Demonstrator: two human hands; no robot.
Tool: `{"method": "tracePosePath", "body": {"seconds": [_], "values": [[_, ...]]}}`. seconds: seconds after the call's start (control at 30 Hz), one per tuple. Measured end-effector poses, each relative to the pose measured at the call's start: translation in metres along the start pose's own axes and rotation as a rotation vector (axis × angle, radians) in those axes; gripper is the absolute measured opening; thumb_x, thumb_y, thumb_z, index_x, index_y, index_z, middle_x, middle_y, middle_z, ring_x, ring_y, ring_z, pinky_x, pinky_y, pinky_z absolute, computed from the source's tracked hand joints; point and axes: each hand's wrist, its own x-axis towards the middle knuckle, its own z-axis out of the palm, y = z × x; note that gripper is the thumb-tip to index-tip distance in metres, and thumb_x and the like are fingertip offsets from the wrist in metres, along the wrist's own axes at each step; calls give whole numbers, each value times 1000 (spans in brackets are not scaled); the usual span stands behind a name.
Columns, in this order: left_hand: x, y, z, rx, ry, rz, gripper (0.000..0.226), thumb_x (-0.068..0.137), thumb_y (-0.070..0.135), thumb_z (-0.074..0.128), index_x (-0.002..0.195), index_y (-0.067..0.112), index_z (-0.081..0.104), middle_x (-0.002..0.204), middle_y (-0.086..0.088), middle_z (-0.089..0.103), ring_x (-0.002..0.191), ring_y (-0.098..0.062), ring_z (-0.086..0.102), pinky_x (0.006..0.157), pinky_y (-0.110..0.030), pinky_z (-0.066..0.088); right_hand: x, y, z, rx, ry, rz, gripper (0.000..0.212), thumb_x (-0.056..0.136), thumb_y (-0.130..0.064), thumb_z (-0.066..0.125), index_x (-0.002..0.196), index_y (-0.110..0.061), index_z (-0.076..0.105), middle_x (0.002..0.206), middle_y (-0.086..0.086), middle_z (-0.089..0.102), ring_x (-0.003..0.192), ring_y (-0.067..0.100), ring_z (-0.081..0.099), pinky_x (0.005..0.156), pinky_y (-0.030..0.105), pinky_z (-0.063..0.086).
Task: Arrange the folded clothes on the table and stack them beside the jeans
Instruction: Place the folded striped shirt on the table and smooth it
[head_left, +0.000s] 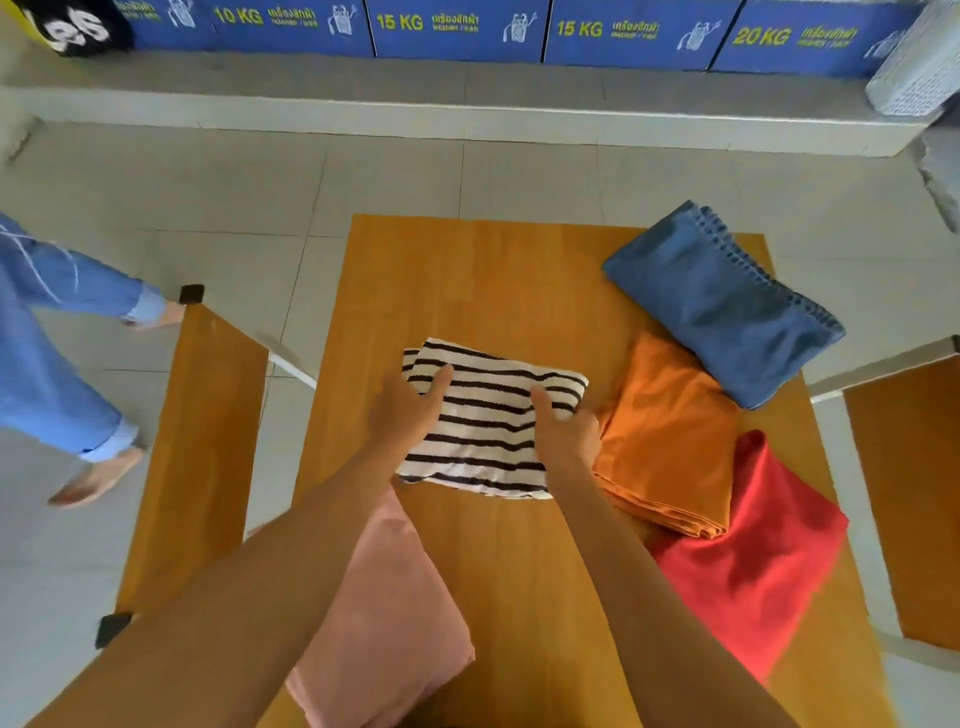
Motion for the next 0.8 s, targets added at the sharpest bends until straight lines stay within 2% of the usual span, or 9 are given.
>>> {"method": "tracePosePath", "body": {"seconds": [0.1, 0.17, 0.23, 0.3, 0.37, 0.47, 0.6, 0.67, 0.8], "values": [[10, -8, 4, 1, 66, 68, 77, 82, 82, 34, 123, 21, 58, 103, 5, 68, 89, -18, 65, 78, -35, 56, 19, -11, 9, -38, -69, -86, 50, 86, -62, 65, 112, -20, 57, 94, -4, 63, 91, 22, 64, 85, 44, 59], [20, -9, 1, -45, 136, 117, 69, 87, 76, 36, 118, 21, 62, 98, 7, 69, 85, -14, 65, 66, -22, 49, 28, -19, 17, -55, -123, -195, 51, 90, -60, 60, 125, -24, 58, 102, -7, 65, 99, 21, 66, 87, 45, 59], [32, -7, -7, -104, 210, 178, 75, 84, 79, 33, 120, 20, 63, 101, 5, 71, 89, -13, 68, 62, -14, 47, 37, -32, 26, -68, -168, -274, 50, 94, -56, 58, 133, -26, 53, 107, -9, 63, 102, 19, 64, 89, 44, 57], [50, 3, -20, -136, 246, 206, 74, 87, 75, 35, 129, 19, 56, 113, 2, 69, 100, -16, 67, 72, -18, 50, 51, -52, 38, -46, -194, -347, 47, 95, -53, 58, 133, -27, 52, 106, -10, 62, 100, 16, 63, 86, 39, 57], [72, 17, -36, -163, 253, 216, 68, 91, 69, 39, 135, 18, 51, 122, 0, 64, 107, -17, 62, 82, -24, 48, 66, -77, 49, -28, -213, -415, 43, 96, -52, 59, 130, -27, 52, 103, -12, 62, 92, 9, 63, 76, 29, 56], [108, 44, -66, -183, 285, 201, 65, 95, 65, 35, 132, 15, 52, 122, -4, 62, 111, -21, 57, 92, -34, 46, 89, -120, 69, 18, -266, -455, 43, 95, -52, 60, 127, -25, 51, 100, -15, 61, 86, 1, 61, 62, 16, 49], [166, 76, -87, -167, 323, 153, 63, 99, 62, 28, 120, 10, 56, 102, -2, 56, 93, -18, 53, 78, -32, 41, 126, -168, 99, 30, -298, -437, 41, 94, -56, 58, 121, -27, 51, 102, -12, 63, 87, 4, 62, 62, 20, 51], [191, 77, -85, -99, 313, 99, 64, 99, 62, 27, 120, 9, 54, 98, -4, 57, 93, -23, 56, 75, -33, 41, 146, -175, 111, -62, -289, -424, 34, 96, -52, 57, 115, -25, 50, 97, -9, 63, 80, 4, 60, 56, 20, 47], [212, 68, -60, 103, 322, 108, 54, 104, 49, 25, 123, 6, 52, 96, -6, 57, 91, -25, 58, 74, -36, 44, 172, -164, 123, -231, -249, -482, 36, 97, -44, 58, 123, -19, 53, 86, -13, 57, 74, 4, 56, 54, 20, 44]]}}
